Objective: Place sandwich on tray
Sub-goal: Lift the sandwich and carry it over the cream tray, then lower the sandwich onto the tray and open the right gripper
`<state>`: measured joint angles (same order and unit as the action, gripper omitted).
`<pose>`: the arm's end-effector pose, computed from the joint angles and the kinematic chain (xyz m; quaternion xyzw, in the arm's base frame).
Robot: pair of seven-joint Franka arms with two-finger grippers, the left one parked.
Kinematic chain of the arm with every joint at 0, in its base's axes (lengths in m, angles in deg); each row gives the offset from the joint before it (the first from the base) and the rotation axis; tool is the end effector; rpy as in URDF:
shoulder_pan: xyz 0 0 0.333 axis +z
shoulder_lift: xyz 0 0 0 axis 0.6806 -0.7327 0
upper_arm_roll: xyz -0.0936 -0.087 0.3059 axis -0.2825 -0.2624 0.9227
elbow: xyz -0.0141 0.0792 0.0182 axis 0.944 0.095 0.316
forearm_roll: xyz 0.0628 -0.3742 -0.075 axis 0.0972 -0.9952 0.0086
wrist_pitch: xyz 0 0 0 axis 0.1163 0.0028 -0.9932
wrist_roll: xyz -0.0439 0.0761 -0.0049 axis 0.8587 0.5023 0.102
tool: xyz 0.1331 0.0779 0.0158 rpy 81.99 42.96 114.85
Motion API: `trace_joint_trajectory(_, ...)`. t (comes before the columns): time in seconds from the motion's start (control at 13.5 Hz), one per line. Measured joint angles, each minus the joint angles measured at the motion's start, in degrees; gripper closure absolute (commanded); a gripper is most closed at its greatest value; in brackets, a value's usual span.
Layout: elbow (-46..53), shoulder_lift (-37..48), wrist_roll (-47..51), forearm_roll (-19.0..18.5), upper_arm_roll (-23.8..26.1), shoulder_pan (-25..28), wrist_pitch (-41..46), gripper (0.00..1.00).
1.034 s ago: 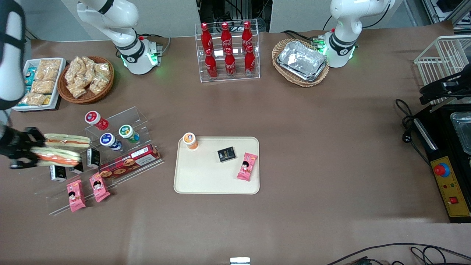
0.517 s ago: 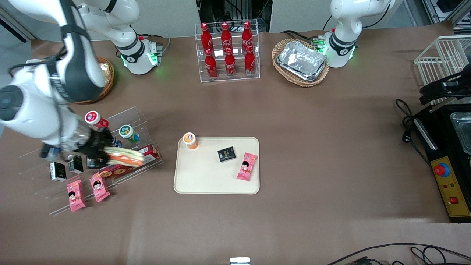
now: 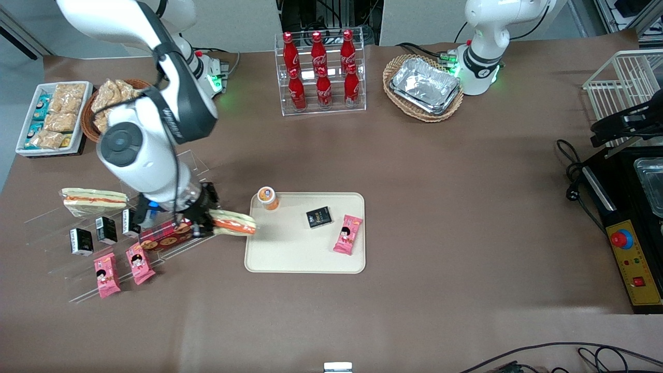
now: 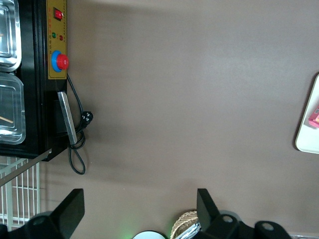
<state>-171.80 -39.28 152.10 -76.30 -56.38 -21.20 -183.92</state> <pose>0.6159 0.2331 0.4147 -0.6906 0.7212 -0.0104 0.0535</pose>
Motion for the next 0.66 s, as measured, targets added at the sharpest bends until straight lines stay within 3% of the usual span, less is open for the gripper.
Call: trace_joint_trajectory(0.66, 0.03, -10.28, 11.5, -0.32, -0.06, 6.75, -15.21, 1.0)
